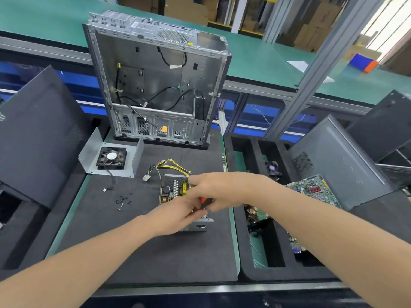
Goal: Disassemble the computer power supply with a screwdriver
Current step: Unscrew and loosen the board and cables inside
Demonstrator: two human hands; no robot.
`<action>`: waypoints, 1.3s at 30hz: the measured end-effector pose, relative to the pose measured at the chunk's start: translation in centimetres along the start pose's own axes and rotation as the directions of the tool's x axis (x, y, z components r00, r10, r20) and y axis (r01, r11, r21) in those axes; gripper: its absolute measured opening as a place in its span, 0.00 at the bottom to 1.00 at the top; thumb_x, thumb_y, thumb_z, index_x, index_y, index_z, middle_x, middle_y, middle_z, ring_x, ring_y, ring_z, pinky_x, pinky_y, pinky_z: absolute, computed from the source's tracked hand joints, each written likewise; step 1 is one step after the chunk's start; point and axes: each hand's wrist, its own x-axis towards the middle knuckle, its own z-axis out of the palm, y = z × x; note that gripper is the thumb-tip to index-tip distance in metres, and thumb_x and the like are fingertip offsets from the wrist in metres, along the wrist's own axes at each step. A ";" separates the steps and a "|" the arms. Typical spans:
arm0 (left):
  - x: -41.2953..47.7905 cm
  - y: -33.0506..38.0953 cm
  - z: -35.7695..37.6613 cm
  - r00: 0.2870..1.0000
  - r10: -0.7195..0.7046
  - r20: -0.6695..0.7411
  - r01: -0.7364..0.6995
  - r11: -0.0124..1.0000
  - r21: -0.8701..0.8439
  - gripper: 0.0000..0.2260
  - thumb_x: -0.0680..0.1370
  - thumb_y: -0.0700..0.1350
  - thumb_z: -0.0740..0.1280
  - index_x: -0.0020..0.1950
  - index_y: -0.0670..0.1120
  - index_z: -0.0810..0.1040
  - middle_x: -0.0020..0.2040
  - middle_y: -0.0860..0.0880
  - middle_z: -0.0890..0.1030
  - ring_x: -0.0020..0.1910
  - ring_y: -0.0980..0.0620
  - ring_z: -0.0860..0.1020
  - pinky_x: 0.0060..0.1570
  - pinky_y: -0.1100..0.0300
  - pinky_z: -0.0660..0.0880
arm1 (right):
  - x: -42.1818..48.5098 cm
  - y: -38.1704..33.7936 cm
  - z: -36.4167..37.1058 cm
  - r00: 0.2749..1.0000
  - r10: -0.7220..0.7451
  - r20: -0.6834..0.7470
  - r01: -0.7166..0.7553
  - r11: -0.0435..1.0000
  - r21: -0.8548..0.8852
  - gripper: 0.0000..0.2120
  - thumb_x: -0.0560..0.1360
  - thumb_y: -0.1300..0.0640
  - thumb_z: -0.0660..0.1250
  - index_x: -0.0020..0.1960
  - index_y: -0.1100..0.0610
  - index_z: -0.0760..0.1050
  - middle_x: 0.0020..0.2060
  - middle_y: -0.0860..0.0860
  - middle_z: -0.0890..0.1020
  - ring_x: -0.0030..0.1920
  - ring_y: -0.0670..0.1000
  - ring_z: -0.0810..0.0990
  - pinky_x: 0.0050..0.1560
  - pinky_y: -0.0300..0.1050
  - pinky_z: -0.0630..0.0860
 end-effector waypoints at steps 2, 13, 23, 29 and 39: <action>0.0 0.0 0.0 1.000 -0.019 -0.002 0.019 1.000 -0.002 0.16 0.86 0.61 0.54 0.48 0.52 0.70 0.46 0.54 0.77 0.47 0.51 0.76 0.48 0.51 0.74 | -0.3 -0.6 0.1 0.999 0.032 -0.042 -0.030 0.999 0.034 0.11 0.76 0.59 0.68 0.58 0.56 0.74 0.48 0.49 0.69 0.43 0.50 0.70 0.42 0.49 0.71; 0.0 0.2 0.0 0.999 -0.022 -0.046 0.017 0.994 -0.105 0.08 0.86 0.56 0.58 0.47 0.64 0.70 0.43 0.65 0.76 0.42 0.65 0.74 0.45 0.67 0.70 | 0.8 -3.5 1.9 0.768 0.623 -0.146 -0.552 0.761 0.342 0.11 0.82 0.49 0.61 0.50 0.56 0.65 0.39 0.56 0.74 0.42 0.62 0.77 0.38 0.50 0.71; 0.0 0.6 -0.4 0.998 0.008 -0.060 -0.013 0.997 -0.079 0.07 0.87 0.51 0.59 0.53 0.64 0.68 0.45 0.76 0.74 0.42 0.71 0.72 0.44 0.78 0.66 | -0.9 -0.4 -0.4 1.000 0.023 0.015 -0.024 1.000 0.020 0.16 0.69 0.75 0.62 0.47 0.56 0.76 0.51 0.52 0.70 0.47 0.55 0.73 0.45 0.53 0.73; 0.2 0.6 -0.2 0.996 0.039 -0.080 -0.046 0.995 -0.093 0.14 0.83 0.62 0.51 0.54 0.57 0.73 0.47 0.57 0.78 0.45 0.58 0.76 0.45 0.64 0.71 | -1.3 -2.3 1.7 0.897 0.383 -0.221 -0.371 0.924 0.098 0.18 0.80 0.39 0.63 0.59 0.52 0.68 0.48 0.51 0.74 0.47 0.59 0.80 0.41 0.52 0.74; 0.2 0.2 -0.1 0.992 -0.006 -0.124 -0.012 0.990 -0.144 0.09 0.86 0.54 0.60 0.47 0.62 0.66 0.41 0.64 0.76 0.39 0.65 0.74 0.40 0.73 0.67 | 0.1 -2.4 1.6 0.834 0.528 -0.158 -0.458 0.824 0.334 0.09 0.82 0.49 0.62 0.53 0.54 0.66 0.41 0.54 0.74 0.43 0.62 0.77 0.41 0.53 0.76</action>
